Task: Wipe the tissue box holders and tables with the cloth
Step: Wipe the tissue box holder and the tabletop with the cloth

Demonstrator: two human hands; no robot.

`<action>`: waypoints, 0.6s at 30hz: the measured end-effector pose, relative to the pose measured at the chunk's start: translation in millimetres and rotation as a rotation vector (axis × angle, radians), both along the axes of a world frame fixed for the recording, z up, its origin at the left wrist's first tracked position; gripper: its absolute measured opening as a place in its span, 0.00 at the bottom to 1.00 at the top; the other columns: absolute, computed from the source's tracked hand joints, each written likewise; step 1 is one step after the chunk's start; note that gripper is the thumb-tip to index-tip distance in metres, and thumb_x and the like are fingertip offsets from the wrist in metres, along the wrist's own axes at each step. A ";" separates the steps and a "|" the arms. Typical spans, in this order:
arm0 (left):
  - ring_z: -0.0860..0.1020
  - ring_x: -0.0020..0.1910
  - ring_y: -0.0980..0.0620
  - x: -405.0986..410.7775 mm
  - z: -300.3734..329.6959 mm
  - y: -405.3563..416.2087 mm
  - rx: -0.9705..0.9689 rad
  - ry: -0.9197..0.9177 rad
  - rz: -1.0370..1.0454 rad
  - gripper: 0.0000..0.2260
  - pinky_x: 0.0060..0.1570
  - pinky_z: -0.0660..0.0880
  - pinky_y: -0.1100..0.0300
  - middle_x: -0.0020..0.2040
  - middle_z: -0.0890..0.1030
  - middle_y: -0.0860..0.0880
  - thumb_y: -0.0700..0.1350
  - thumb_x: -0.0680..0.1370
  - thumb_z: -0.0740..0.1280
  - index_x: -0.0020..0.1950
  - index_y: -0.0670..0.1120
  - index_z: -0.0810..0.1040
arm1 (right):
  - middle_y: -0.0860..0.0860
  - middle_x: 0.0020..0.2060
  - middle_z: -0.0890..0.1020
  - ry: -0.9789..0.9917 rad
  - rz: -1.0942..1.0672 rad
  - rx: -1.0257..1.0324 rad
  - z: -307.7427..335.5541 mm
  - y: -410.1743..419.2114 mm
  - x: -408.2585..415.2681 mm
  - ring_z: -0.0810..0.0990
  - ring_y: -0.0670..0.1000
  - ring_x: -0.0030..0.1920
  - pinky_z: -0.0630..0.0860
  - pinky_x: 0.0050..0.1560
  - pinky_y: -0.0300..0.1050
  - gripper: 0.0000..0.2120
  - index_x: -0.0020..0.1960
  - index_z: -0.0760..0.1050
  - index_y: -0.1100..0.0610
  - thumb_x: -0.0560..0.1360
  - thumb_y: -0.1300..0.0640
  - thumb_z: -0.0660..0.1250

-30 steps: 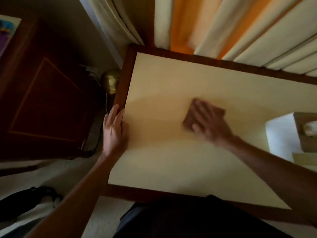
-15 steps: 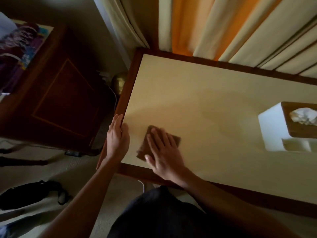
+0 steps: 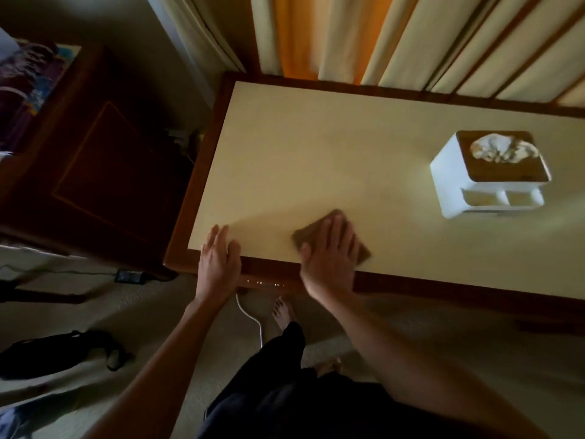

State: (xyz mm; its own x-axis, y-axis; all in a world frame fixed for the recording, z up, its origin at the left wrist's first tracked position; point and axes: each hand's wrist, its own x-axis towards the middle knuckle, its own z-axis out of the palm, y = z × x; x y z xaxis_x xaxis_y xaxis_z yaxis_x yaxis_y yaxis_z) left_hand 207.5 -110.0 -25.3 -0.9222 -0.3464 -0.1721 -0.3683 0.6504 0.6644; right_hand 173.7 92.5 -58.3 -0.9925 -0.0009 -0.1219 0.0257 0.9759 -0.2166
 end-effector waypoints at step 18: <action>0.56 0.78 0.48 -43.4 0.8 146.9 -0.098 0.022 -0.435 0.21 0.77 0.48 0.49 0.79 0.59 0.44 0.47 0.84 0.54 0.77 0.42 0.63 | 0.58 0.80 0.56 -0.045 0.027 0.006 0.6 142.8 29.9 0.51 0.60 0.80 0.51 0.79 0.58 0.37 0.80 0.54 0.61 0.81 0.36 0.43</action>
State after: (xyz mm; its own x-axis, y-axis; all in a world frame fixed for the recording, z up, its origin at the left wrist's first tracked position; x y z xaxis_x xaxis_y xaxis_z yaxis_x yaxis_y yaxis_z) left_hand 164.1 36.9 -24.5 -0.9888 0.0610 -0.1362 -0.0328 0.8018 0.5967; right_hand 203.7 235.3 -57.7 -0.9856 -0.0268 -0.1670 0.0090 0.9776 -0.2102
